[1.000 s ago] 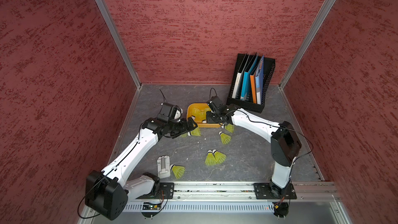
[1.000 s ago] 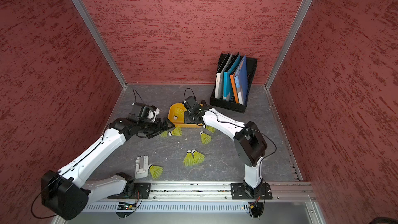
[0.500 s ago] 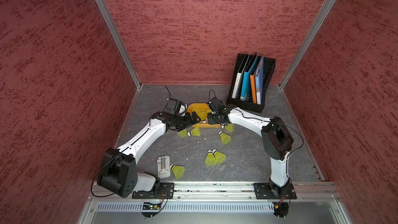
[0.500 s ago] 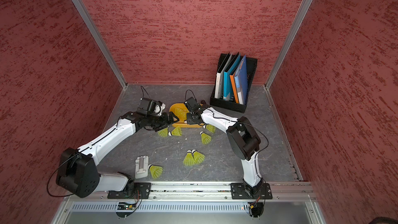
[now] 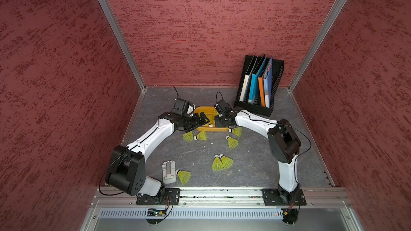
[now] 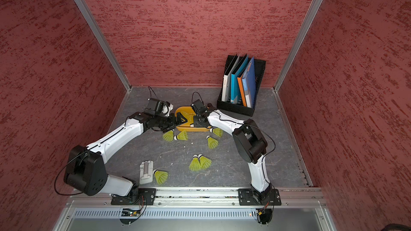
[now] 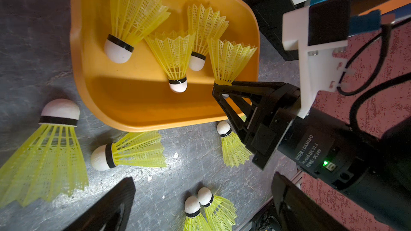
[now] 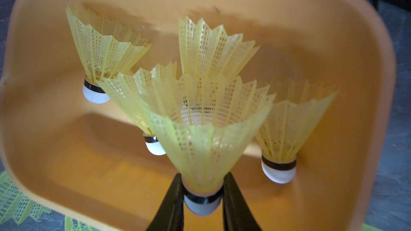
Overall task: Put the shuttlecocks into the storage box
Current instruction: Place the shuttlecock in the storage box.
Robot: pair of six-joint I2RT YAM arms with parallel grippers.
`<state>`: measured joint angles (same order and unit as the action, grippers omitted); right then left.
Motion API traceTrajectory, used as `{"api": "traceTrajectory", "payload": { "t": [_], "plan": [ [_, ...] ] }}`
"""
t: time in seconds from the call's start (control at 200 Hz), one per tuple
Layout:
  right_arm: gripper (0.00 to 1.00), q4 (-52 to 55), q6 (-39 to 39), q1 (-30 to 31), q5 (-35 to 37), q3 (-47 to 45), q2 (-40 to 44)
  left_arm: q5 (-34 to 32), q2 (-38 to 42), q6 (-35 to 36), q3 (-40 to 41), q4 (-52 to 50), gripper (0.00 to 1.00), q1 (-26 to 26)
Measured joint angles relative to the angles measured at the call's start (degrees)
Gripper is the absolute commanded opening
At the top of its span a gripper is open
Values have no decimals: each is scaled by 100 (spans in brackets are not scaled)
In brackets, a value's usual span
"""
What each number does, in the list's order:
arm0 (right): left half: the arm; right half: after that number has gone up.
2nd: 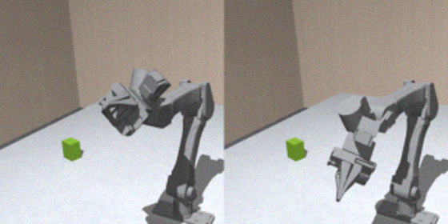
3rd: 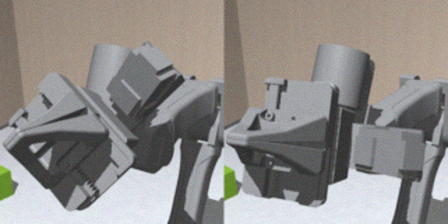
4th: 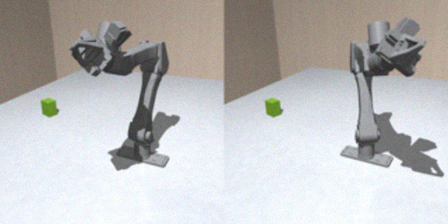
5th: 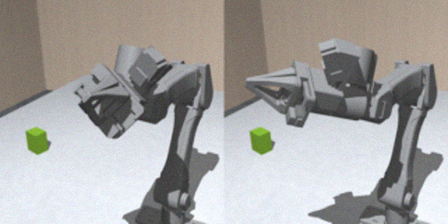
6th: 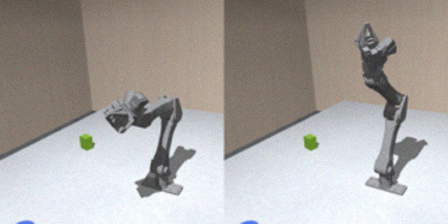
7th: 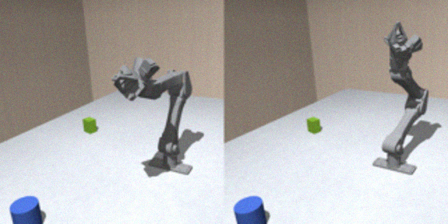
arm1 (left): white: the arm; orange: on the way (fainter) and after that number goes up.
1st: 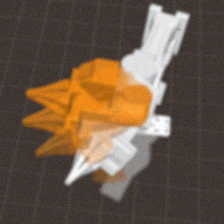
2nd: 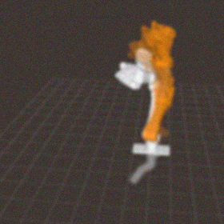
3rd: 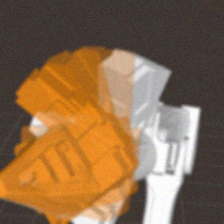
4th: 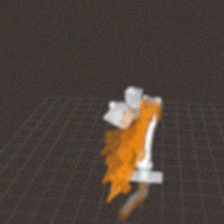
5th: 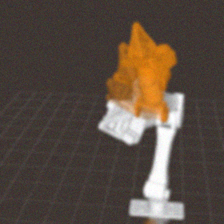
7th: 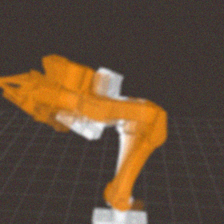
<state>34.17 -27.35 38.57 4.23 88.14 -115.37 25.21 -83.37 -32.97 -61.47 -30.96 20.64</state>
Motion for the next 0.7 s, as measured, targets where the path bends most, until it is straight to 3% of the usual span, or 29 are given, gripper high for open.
{"api": "traceTrajectory", "payload": {
  "t": [0.316,0.701],
  "plan": [
    [41,28,-136,-11,17,63,-96,4,2,0,-4,9,100,4],
    [42,83,-330,-17,9,90,-122,4,42,0,-4,-2,100,22]
  ]
}}
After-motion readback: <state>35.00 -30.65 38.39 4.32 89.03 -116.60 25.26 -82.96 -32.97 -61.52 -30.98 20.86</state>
